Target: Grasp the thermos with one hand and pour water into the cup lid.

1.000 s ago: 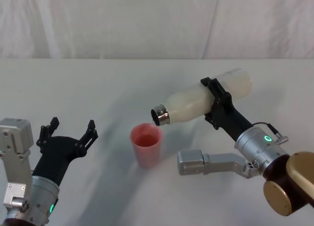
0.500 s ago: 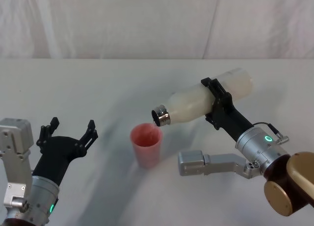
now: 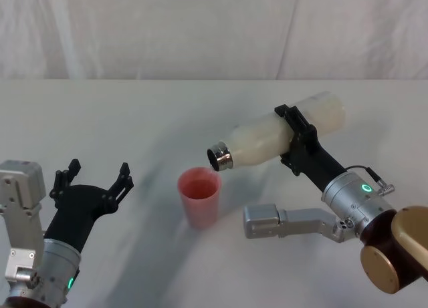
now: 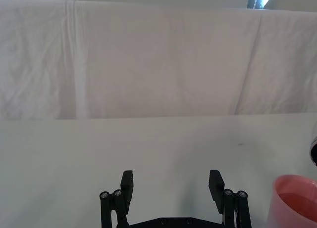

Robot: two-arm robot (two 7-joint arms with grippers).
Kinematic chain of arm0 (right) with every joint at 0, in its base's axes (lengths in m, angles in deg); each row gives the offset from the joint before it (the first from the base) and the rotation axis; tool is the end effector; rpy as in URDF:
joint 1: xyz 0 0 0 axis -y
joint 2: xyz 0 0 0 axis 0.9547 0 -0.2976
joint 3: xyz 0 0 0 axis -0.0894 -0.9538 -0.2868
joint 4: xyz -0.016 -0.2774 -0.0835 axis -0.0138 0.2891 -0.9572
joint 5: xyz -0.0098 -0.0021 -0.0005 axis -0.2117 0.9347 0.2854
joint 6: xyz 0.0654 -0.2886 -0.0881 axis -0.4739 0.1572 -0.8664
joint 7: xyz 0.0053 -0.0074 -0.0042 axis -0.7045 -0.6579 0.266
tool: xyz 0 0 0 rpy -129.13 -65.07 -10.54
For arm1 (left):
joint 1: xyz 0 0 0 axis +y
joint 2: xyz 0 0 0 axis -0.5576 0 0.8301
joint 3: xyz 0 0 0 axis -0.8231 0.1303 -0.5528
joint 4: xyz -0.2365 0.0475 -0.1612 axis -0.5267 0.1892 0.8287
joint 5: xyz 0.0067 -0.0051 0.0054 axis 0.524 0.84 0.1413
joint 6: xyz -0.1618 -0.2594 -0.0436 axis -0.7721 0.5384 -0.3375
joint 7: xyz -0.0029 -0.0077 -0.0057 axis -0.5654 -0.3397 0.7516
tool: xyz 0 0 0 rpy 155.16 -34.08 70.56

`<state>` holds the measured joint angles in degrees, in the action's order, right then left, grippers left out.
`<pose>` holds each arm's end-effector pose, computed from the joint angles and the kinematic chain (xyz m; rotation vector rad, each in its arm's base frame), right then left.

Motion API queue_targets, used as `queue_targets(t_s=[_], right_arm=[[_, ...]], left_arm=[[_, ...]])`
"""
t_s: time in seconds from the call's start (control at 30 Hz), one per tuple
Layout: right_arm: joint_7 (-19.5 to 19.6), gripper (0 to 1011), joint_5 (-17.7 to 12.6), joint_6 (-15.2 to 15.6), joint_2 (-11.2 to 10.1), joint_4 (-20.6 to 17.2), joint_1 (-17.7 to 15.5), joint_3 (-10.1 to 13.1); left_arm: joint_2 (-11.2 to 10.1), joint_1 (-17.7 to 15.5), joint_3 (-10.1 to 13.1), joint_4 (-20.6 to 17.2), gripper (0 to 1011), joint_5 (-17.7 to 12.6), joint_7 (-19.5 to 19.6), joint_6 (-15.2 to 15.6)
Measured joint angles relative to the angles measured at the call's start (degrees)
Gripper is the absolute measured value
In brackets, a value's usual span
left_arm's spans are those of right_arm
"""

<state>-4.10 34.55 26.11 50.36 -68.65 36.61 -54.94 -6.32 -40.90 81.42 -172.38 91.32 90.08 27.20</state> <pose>0.3642 0.0695 -0.2713 -0.8158 -1.4493 -0.8014 0.2530 0.0374 -0.2852 -0.0380 0.0144 1.4458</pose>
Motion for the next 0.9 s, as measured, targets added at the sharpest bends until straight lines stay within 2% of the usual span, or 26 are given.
queue_targets(t_s=[0.9], right_arm=[[-0.34, 956, 0.21, 0.18, -0.20, -0.39, 0.08, -0.10]], left_arm=[[0.00, 0.00, 0.00, 0.00, 1001, 0.00, 0.00, 0.00]])
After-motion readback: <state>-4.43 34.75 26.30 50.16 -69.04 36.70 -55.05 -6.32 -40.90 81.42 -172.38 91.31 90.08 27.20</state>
